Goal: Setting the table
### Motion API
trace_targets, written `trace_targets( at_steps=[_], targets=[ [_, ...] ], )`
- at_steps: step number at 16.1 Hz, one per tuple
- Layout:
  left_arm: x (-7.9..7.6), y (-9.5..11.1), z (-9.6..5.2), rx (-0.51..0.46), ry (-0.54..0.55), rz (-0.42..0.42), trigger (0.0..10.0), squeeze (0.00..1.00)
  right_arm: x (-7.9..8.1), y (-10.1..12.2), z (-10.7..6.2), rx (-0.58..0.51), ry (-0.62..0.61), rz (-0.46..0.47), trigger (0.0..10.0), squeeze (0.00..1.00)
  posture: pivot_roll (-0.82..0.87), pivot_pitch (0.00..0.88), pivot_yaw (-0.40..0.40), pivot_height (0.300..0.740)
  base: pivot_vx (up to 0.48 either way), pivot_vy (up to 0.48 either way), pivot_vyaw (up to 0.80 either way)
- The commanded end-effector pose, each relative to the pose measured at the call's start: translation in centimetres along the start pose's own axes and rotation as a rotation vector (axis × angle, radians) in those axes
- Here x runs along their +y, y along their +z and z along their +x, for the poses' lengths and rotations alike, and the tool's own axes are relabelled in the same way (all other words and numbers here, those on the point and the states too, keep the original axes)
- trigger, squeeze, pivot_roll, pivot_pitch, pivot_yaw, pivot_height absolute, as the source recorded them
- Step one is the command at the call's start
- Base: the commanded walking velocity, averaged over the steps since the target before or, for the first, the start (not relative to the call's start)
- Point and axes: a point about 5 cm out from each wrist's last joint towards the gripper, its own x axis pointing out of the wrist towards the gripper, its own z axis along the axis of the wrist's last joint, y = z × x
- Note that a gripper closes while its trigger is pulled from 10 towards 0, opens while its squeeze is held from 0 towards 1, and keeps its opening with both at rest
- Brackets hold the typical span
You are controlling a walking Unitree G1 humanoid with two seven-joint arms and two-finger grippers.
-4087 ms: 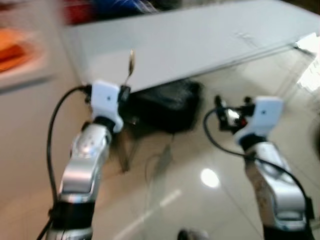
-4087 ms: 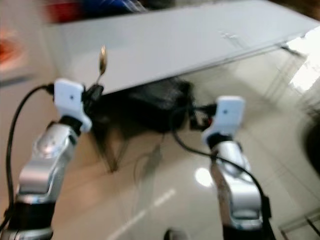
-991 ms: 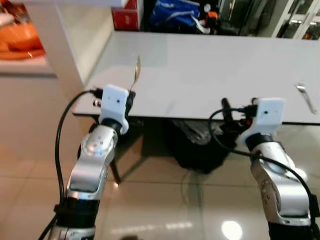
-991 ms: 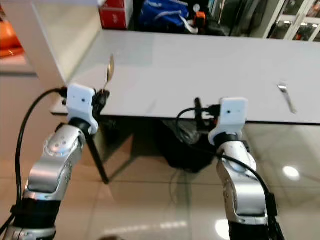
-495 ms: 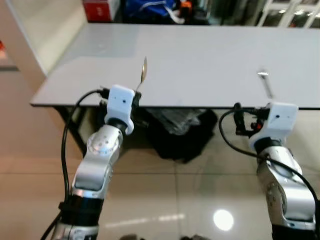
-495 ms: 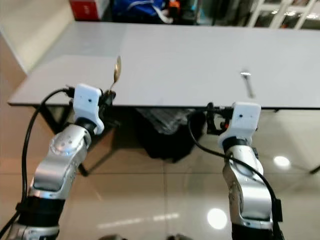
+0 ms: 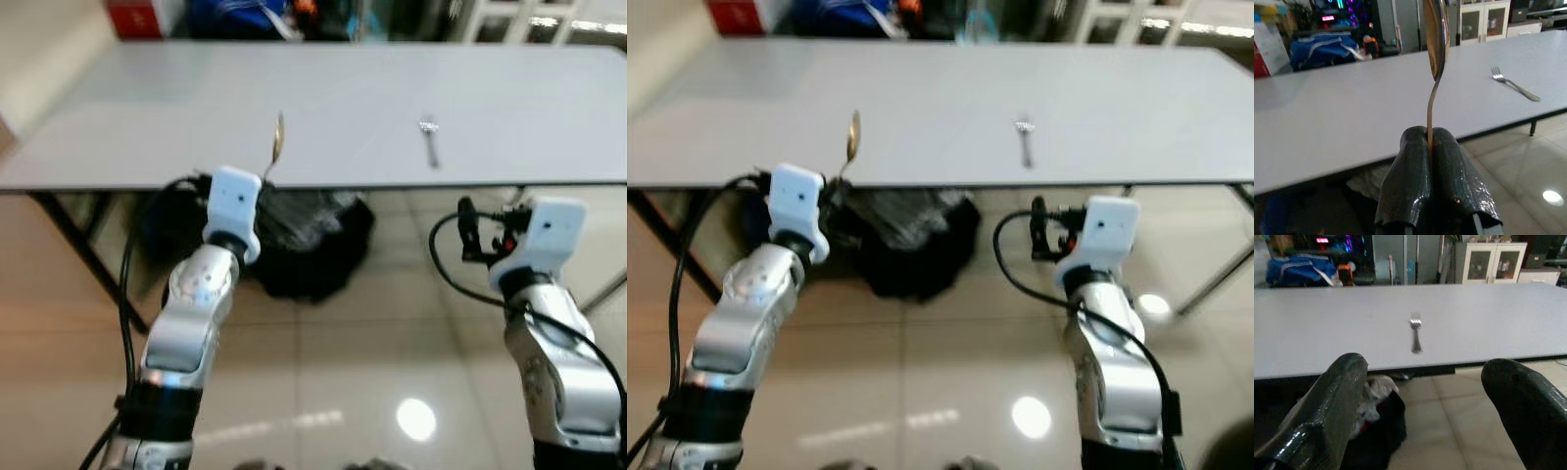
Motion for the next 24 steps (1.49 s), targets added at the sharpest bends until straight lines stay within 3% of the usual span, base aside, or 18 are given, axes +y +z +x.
trace_targets(
  at_steps=[1,4,6,8,24],
  targets=[
    [0.6,0.4,0.0,-0.014,0.025,0.01,10.0,0.0,0.6,0.4,0.1,-0.009,0.029,0.005,10.0,0.0,0.02,0.068,0.023,0.74,0.0,-0.48,0.0],
    [0.9,0.4,0.0,-0.013,0.058,0.013,10.0,0.0,1.3,0.2,-0.1,0.011,0.108,0.011,10.0,0.0,0.01,0.066,0.017,0.74,0.0,-0.48,0.0],
    [1.1,0.3,0.1,-0.001,0.08,-0.031,10.0,0.0,1.4,0.1,-0.1,0.011,0.113,0.009,10.0,0.0,0.02,0.066,0.014,0.74,0.0,0.0,0.0],
    [1.3,0.5,0.1,-0.011,0.074,-0.021,10.0,0.0,1.4,0.2,0.0,0.01,0.107,0.012,10.0,0.0,0.02,0.062,0.016,0.74,0.0,0.0,0.0],
    [1.5,0.8,-0.1,-0.032,0.052,-0.013,10.0,0.0,1.6,0.3,0.0,-0.011,0.12,-0.003,10.0,0.0,0.02,0.045,0.016,0.74,0.394,0.0,0.0]
  ],
)
